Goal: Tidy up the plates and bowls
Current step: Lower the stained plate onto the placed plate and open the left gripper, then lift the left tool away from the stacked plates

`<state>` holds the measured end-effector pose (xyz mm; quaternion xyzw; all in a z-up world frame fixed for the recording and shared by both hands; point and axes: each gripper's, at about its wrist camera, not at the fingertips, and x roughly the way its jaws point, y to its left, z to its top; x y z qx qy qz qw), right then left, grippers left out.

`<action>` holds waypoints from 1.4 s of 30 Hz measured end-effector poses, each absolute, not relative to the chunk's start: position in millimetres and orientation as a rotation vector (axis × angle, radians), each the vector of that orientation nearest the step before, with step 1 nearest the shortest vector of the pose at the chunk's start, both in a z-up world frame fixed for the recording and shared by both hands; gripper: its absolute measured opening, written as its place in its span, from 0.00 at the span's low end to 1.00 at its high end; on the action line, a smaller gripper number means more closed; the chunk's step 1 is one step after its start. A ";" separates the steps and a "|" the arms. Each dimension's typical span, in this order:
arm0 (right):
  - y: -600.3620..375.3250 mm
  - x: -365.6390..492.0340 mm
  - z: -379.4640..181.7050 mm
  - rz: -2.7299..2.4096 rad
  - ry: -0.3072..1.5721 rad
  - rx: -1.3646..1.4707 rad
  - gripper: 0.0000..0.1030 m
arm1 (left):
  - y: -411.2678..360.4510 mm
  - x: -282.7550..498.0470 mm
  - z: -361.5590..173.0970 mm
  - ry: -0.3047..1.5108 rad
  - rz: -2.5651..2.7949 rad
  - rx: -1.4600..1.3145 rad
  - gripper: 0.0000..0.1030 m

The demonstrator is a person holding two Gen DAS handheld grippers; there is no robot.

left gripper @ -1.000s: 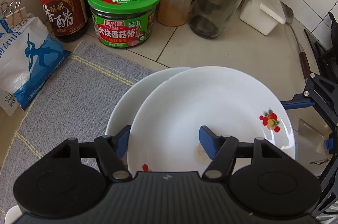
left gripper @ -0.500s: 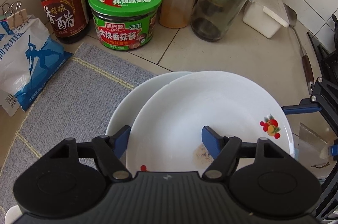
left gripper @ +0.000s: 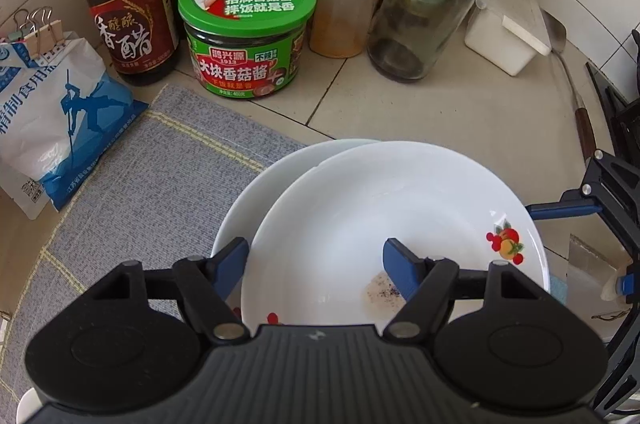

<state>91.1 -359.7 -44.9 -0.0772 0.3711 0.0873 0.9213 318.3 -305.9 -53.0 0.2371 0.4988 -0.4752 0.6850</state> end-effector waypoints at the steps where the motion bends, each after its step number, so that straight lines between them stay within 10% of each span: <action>1: -360.0 91.5 -45.4 0.180 0.763 -0.158 1.00 | -305.7 318.1 -52.8 1.117 -1.064 0.532 0.72; 27: -355.6 85.3 -44.5 0.173 0.740 -0.144 1.00 | -293.9 322.0 -37.7 1.054 -1.014 0.507 0.82; 42: -350.7 95.7 -27.4 0.180 0.679 -0.151 1.00 | -201.4 234.1 35.6 0.707 -0.747 0.420 0.85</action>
